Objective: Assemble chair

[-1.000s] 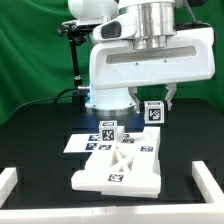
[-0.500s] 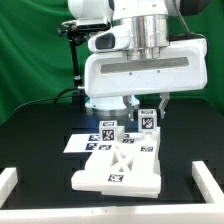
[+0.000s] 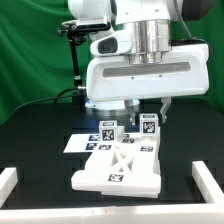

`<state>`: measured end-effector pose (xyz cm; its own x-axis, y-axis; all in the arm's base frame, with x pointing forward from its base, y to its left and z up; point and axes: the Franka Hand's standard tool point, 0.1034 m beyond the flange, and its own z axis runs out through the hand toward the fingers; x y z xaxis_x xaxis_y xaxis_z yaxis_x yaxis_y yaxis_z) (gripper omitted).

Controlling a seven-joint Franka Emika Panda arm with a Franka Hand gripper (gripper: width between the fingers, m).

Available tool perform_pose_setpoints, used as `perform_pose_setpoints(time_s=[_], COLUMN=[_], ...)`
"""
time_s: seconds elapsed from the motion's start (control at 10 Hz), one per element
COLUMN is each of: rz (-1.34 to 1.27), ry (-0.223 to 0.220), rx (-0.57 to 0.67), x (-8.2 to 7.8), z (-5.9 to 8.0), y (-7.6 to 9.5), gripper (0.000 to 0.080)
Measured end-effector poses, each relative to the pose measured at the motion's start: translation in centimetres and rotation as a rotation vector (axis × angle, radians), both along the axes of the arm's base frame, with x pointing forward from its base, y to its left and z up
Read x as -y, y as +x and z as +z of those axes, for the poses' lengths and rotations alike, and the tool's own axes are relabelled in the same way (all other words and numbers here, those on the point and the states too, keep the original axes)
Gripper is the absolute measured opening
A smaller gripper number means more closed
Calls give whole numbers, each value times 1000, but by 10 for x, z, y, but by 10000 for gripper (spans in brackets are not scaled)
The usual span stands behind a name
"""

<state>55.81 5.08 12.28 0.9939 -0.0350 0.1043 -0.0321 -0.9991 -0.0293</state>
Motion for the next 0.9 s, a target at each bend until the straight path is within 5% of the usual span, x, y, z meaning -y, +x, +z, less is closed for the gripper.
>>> perform_pose_setpoints(time_s=[0.7, 0.9], rz=[-3, -3], ry=[-11, -11], rx=[3, 3], x=[3, 3], z=[-8, -8], y=[0, 0], gripper=[284, 360])
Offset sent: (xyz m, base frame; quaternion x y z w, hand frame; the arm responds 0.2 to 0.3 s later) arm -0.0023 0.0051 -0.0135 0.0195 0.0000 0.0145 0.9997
